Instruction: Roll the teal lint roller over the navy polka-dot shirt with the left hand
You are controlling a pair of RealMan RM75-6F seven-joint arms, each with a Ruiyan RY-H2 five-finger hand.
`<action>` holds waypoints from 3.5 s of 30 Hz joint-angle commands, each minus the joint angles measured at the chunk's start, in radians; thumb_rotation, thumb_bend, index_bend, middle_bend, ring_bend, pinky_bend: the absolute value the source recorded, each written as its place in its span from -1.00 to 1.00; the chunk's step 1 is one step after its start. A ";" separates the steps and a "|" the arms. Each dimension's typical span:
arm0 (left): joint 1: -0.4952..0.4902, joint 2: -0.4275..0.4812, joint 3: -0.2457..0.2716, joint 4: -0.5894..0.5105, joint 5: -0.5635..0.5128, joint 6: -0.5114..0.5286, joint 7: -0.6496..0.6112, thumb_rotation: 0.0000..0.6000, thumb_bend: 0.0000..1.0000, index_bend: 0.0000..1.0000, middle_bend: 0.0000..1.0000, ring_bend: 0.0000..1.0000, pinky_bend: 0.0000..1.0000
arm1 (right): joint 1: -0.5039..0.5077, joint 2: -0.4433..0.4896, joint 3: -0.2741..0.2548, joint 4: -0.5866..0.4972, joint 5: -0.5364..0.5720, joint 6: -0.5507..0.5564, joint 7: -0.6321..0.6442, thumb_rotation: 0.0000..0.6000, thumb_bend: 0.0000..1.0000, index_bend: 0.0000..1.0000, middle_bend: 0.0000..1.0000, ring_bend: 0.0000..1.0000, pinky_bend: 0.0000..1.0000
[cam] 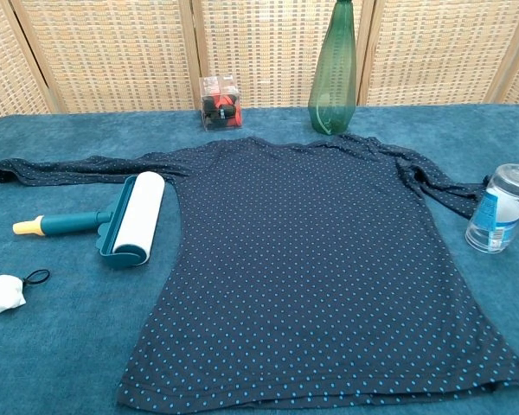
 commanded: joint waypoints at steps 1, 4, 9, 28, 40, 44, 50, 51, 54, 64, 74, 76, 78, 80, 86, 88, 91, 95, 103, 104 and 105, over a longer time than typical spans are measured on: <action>0.002 0.002 0.002 -0.004 0.003 0.004 0.002 1.00 -1.00 -1.00 -1.00 -1.00 -1.00 | -0.001 0.001 -0.002 0.000 -0.001 -0.001 0.001 1.00 -0.92 -1.00 -1.00 -1.00 -1.00; 0.000 -0.001 0.003 -0.006 0.007 0.003 0.009 1.00 -1.00 -1.00 -1.00 -1.00 -1.00 | -0.003 0.003 -0.002 -0.002 -0.003 0.004 0.005 1.00 -0.92 -1.00 -1.00 -1.00 -1.00; -0.009 -0.009 -0.006 -0.004 0.003 -0.002 0.016 1.00 -1.00 -1.00 -1.00 -1.00 -0.97 | -0.002 0.005 0.002 0.001 0.007 0.000 0.015 1.00 -0.92 -1.00 -1.00 -1.00 -1.00; -0.210 0.005 -0.131 0.043 -0.182 -0.293 0.023 1.00 -0.95 -0.42 0.74 0.47 0.31 | 0.008 -0.004 0.017 0.026 0.042 -0.025 0.031 1.00 -0.92 -1.00 -1.00 -1.00 -1.00; -0.369 -0.030 -0.148 0.184 -0.352 -0.534 0.078 1.00 -0.59 -0.25 0.77 0.50 0.32 | 0.016 -0.017 0.032 0.056 0.083 -0.046 0.029 1.00 -0.92 -1.00 -1.00 -1.00 -1.00; -0.414 -0.085 -0.141 0.261 -0.402 -0.591 0.087 1.00 -0.42 -0.21 0.78 0.49 0.32 | 0.017 -0.020 0.035 0.062 0.090 -0.048 0.025 1.00 -0.92 -1.00 -1.00 -1.00 -1.00; -0.455 -0.141 -0.128 0.330 -0.438 -0.633 0.092 1.00 -0.40 -0.18 0.78 0.50 0.32 | 0.018 -0.024 0.037 0.068 0.096 -0.052 0.021 1.00 -0.92 -1.00 -1.00 -1.00 -1.00; -0.459 -0.146 -0.126 0.336 -0.440 -0.635 0.092 1.00 -0.40 -0.17 0.78 0.50 0.32 | 0.018 -0.025 0.038 0.069 0.098 -0.052 0.021 1.00 -0.92 -1.00 -1.00 -1.00 -1.00; -0.471 -0.166 -0.120 0.357 -0.446 -0.639 0.095 1.00 -0.40 -0.14 0.78 0.50 0.32 | 0.018 -0.025 0.040 0.071 0.102 -0.054 0.023 1.00 -0.92 -1.00 -1.00 -1.00 -1.00; -0.505 -0.236 -0.088 0.409 -0.463 -0.620 0.141 1.00 -0.47 0.01 0.78 0.50 0.32 | 0.016 -0.021 0.044 0.073 0.107 -0.051 0.034 1.00 -0.92 -1.00 -1.00 -1.00 -1.00; -0.520 -0.255 -0.075 0.406 -0.494 -0.592 0.178 1.00 -0.60 0.03 0.78 0.50 0.32 | 0.014 -0.019 0.043 0.070 0.098 -0.042 0.039 1.00 -0.92 -1.00 -1.00 -1.00 -1.00; -0.525 -0.261 -0.072 0.407 -0.500 -0.593 0.184 1.00 -0.60 0.04 0.78 0.50 0.32 | 0.014 -0.019 0.044 0.069 0.098 -0.042 0.038 1.00 -0.92 -1.00 -1.00 -1.00 -1.00; -0.529 -0.270 -0.067 0.412 -0.507 -0.593 0.193 1.00 -0.60 0.05 0.78 0.49 0.32 | 0.013 -0.018 0.043 0.068 0.098 -0.042 0.039 1.00 -0.92 -1.00 -1.00 -1.00 -1.00; -0.534 -0.280 -0.062 0.419 -0.516 -0.592 0.207 1.00 -0.60 0.05 0.77 0.49 0.32 | 0.014 -0.018 0.044 0.069 0.100 -0.043 0.040 1.00 -0.92 -1.00 -1.00 -1.00 -1.00; -0.545 -0.302 -0.056 0.441 -0.546 -0.588 0.232 1.00 -0.59 0.06 0.77 0.50 0.32 | 0.013 -0.017 0.044 0.070 0.099 -0.044 0.045 1.00 -0.92 -1.00 -1.00 -1.00 -1.00; -0.548 -0.307 -0.054 0.447 -0.554 -0.590 0.237 1.00 -0.59 0.06 0.78 0.50 0.32 | 0.014 -0.017 0.044 0.070 0.099 -0.044 0.045 1.00 -0.92 -1.00 -1.00 -1.00 -1.00; -0.553 -0.319 -0.051 0.458 -0.566 -0.592 0.246 1.00 -0.59 0.06 0.77 0.50 0.32 | 0.014 -0.016 0.044 0.069 0.098 -0.044 0.045 1.00 -0.92 -1.00 -1.00 -1.00 -1.00; -0.558 -0.334 -0.044 0.470 -0.574 -0.590 0.259 1.00 -0.58 0.07 0.78 0.50 0.32 | 0.014 -0.016 0.044 0.069 0.097 -0.043 0.046 1.00 -0.92 -1.00 -1.00 -1.00 -1.00; -0.566 -0.364 -0.032 0.509 -0.604 -0.601 0.280 1.00 -0.45 0.10 0.78 0.50 0.32 | 0.013 -0.019 0.043 0.073 0.088 -0.035 0.049 1.00 -0.92 -1.00 -1.00 -1.00 -1.00; -0.566 -0.365 -0.031 0.510 -0.605 -0.602 0.280 1.00 -0.31 0.12 0.78 0.50 0.32 | 0.013 -0.019 0.043 0.073 0.088 -0.035 0.049 1.00 -0.92 -1.00 -1.00 -1.00 -1.00; -0.566 -0.367 -0.031 0.511 -0.607 -0.602 0.280 1.00 -0.13 0.13 0.78 0.50 0.32 | 0.013 -0.019 0.043 0.074 0.088 -0.035 0.049 1.00 -0.92 -1.00 -1.00 -1.00 -1.00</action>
